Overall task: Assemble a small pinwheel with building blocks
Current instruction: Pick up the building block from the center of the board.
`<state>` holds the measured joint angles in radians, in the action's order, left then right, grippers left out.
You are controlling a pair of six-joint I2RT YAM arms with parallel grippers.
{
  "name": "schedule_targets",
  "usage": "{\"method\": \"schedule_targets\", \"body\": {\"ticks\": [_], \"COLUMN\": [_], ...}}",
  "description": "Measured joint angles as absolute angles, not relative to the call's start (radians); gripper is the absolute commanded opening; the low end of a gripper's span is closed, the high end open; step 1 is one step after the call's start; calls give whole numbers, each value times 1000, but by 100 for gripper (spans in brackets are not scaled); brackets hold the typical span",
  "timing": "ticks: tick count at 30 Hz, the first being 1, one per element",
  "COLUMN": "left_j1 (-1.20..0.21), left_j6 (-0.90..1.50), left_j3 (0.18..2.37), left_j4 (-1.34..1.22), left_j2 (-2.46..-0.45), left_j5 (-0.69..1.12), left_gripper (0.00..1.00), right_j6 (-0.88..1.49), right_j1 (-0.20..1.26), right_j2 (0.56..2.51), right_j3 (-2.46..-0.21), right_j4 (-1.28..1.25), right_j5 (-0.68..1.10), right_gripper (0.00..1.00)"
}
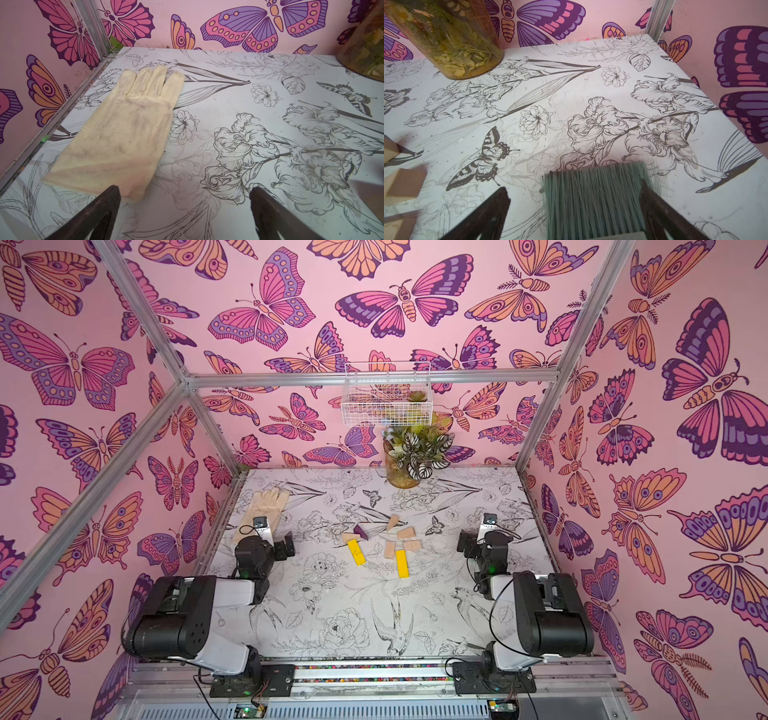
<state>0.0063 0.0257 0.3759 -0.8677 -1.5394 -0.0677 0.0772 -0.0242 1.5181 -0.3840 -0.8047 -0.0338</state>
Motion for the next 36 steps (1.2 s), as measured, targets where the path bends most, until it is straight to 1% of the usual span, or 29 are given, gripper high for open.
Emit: {"method": "schedule_targets", "body": {"ticks": [36], "left_j1": [7], "left_j6": [25], "left_j3": [376], "left_j4": [-867], "left_j2": [-1539], "left_j5": [-49], "left_gripper": [100], "right_j6": [77], "right_j1": [-24], "right_j2": [1518], "right_j3": [-384], "right_j4": [-805], "right_j5": [-34], "right_gripper": [99]}}
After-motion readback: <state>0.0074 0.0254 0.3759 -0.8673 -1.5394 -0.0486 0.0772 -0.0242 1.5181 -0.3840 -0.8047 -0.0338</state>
